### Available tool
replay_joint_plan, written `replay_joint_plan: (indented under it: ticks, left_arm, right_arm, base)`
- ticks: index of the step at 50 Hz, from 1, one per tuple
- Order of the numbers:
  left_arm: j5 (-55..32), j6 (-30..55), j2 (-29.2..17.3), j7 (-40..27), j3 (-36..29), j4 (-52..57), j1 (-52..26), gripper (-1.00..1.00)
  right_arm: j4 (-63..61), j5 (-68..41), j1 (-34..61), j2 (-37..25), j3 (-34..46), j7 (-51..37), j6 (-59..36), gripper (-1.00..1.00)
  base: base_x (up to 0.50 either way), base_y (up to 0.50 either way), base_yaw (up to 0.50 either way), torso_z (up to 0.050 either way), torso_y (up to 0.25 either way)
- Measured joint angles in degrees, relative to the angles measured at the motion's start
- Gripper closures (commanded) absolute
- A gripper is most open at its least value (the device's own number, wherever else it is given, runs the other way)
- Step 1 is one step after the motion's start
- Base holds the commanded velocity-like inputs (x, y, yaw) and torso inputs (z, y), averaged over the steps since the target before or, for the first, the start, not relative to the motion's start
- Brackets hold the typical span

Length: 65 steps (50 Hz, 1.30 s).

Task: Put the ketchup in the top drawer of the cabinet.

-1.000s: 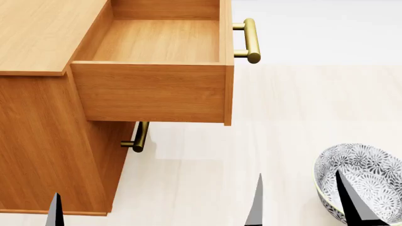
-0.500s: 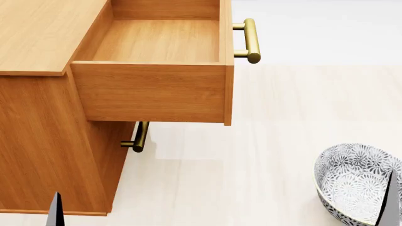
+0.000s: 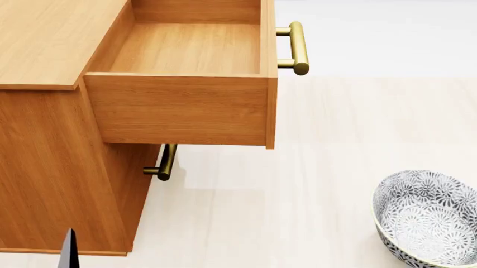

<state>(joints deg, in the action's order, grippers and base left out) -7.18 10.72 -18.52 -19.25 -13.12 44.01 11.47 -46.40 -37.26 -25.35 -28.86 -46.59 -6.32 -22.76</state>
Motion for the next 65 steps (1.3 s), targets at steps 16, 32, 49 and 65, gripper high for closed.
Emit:
replay_joint_plan:
  ticks: [16, 32, 49, 65]
  left_arm:
    - [0.19, 0.11, -0.34, -0.58, -0.6, -0.01, -0.07, -1.0]
    - [0.27, 0.06, -0.67, -1.06, -1.17, -0.19, -0.2, -1.0]
    - [0.09, 0.13, -1.04, -1.51, -1.54, -0.24, -0.43, -1.0]
    - [-0.04, 0.03, -1.35, -1.88, -1.83, -0.49, -0.59, -1.0]
  right_arm:
    - [7.71, 3.82, -3.1, 3.84, -2.03, 4.87, 5.94, -1.0]
    - [15.47, 6.8, -1.86, 7.13, 1.04, 9.91, 12.86, -1.0]
    - [21.96, 9.55, 0.39, 9.28, 6.1, 15.28, 19.56, -1.0]
    - [26.7, 10.77, 0.41, 11.36, 9.23, 20.54, 26.12, -1.0]
  base:
    - [0.0, 0.0, 0.0, 0.0, 0.0]
    - [0.0, 0.0, 0.0, 0.0, 0.0]
    - [0.0, 0.0, 0.0, 0.0, 0.0]
    - [0.0, 0.0, 0.0, 0.0, 0.0]
